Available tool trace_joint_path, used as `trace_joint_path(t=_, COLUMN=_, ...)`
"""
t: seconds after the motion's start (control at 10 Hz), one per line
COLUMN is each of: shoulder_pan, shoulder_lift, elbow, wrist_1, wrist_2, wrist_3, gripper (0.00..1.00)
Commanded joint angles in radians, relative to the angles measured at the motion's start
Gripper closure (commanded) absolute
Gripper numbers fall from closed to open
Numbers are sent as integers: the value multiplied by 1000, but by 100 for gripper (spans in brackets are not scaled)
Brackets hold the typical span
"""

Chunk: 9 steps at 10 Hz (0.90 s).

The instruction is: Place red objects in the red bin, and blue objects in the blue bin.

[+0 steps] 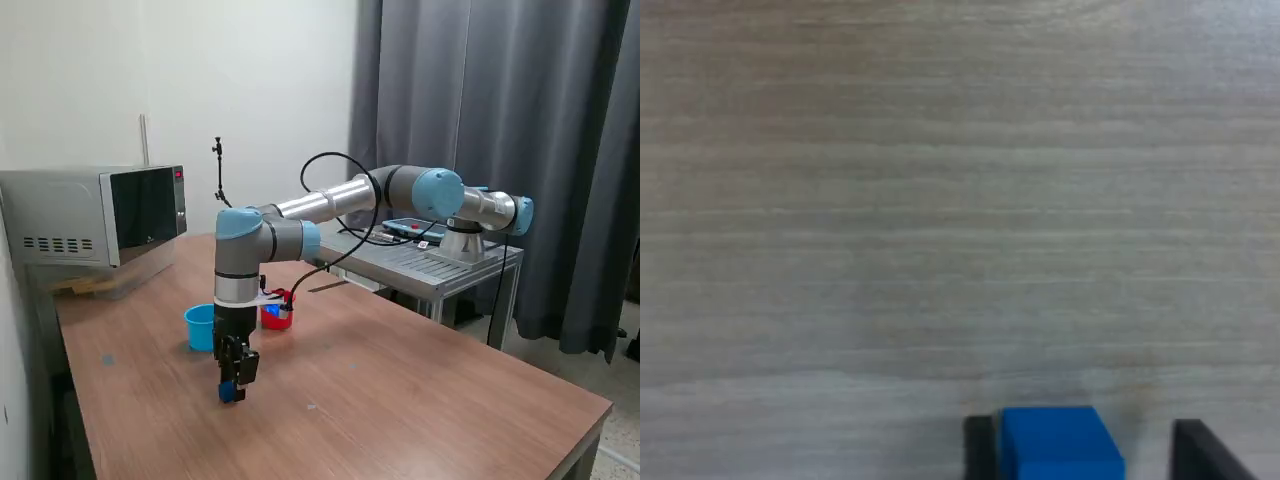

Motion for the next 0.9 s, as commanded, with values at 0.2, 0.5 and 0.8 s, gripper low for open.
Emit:
trace_joint_path(t=0.2, shoulder_pan=0, shoulder_lift=0, elbow=3, wrist_1=-3, wrist_2=-56, wrist_3=29, gripper=100)
trace_joint_path(t=0.5, shoulder_pan=0, shoulder_lift=-14, elbow=6, wrist_1=0, wrist_2=-56, wrist_3=28, gripper=100)
trace_joint_path(t=0.8, shoulder_pan=-6, shoulder_lift=-61, elbow=6, wrist_1=5, wrist_2=-76, wrist_3=2, gripper=100)
